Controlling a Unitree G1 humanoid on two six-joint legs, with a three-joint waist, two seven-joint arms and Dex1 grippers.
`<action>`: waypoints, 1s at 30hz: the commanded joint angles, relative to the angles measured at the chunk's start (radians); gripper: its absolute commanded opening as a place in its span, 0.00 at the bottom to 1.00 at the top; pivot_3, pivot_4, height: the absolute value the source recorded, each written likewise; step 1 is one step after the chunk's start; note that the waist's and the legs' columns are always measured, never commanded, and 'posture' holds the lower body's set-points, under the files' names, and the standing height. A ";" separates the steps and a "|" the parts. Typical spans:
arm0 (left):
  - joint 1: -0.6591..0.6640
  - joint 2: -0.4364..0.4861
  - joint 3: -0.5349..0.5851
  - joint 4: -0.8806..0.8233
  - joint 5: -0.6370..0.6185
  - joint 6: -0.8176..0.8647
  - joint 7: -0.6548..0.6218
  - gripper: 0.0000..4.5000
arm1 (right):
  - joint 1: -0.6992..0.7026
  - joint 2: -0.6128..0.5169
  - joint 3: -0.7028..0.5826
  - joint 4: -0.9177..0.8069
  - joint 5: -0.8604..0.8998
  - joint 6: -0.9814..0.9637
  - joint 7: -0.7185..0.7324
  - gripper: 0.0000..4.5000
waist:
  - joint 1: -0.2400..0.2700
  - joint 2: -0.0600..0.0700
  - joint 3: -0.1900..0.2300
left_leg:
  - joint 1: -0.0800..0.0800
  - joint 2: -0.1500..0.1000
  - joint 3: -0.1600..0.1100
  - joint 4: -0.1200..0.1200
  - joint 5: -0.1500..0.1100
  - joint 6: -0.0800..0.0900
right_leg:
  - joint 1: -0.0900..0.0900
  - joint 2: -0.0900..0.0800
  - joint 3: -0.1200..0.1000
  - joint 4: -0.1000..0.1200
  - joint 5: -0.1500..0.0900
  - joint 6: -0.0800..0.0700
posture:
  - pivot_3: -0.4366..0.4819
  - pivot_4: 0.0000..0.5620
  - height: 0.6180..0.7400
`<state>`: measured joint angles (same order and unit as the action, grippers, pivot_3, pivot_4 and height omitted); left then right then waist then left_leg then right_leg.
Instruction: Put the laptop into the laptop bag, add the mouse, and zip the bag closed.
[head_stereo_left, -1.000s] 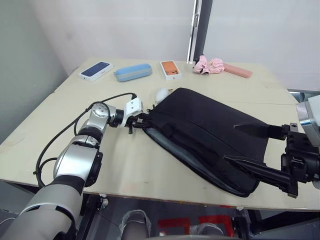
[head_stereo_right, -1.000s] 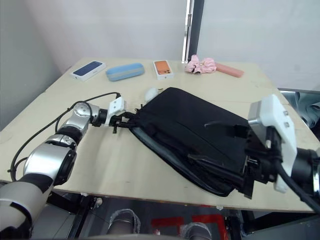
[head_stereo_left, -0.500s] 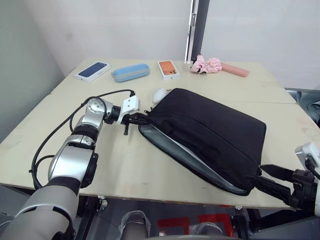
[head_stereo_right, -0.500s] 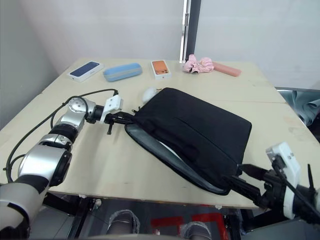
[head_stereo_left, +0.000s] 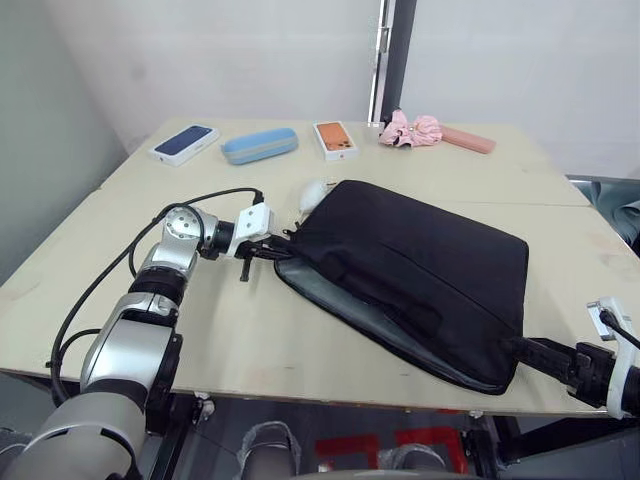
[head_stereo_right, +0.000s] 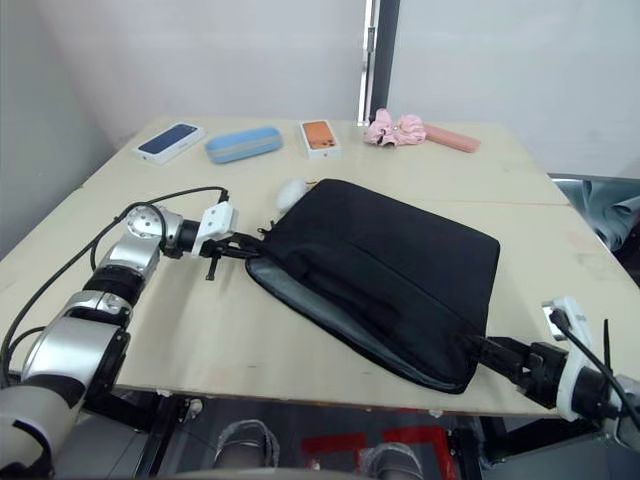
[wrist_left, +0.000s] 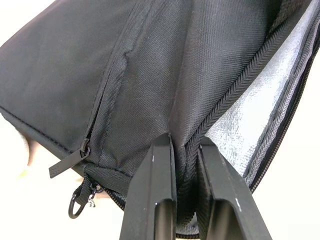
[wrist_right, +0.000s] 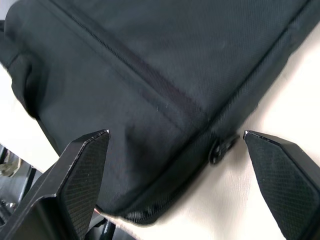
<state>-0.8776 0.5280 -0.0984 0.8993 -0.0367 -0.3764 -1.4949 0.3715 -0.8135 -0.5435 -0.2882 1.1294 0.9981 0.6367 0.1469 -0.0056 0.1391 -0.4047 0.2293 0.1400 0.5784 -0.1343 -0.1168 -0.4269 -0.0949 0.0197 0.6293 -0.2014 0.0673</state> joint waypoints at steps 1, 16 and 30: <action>0.015 0.024 0.017 -0.063 -0.037 0.027 -0.008 0.09 | -0.012 -0.023 0.076 0.027 -0.085 -0.007 0.039 0.88 | -0.001 0.000 0.000 | 0.000 0.000 0.000 0.000 0.000 0.000 | 0.000 0.000 0.000 0.000 0.000 0.000 | 0.48 0.27 1.00; 0.281 0.219 0.022 -0.391 -0.094 0.284 -0.015 0.09 | -0.298 -0.032 0.223 0.091 -0.189 -0.014 0.149 0.01 | -0.057 0.001 -0.001 | 0.006 0.002 0.003 0.000 0.000 -0.001 | 0.003 0.002 0.003 0.002 0.001 -0.001 | 0.48 0.27 1.00; 0.668 0.446 0.189 -0.806 -0.271 0.668 0.055 0.09 | -0.707 -0.029 0.535 0.176 -0.354 -0.006 0.303 0.01 | -0.062 0.004 -0.002 | 0.004 0.002 0.006 -0.005 0.000 -0.001 | -0.003 0.002 0.004 0.000 -0.001 -0.004 | 0.48 0.27 1.00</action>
<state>-0.2280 0.9623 0.0913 0.1436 -0.2868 0.2634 -1.4421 -0.3071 -0.8380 -0.0107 -0.0862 0.7710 1.0169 0.8925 0.0846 -0.0018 0.1374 -0.4002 0.2315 0.1463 0.5733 -0.1345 -0.1178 -0.4296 -0.0927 0.0237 0.6297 -0.2021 0.0633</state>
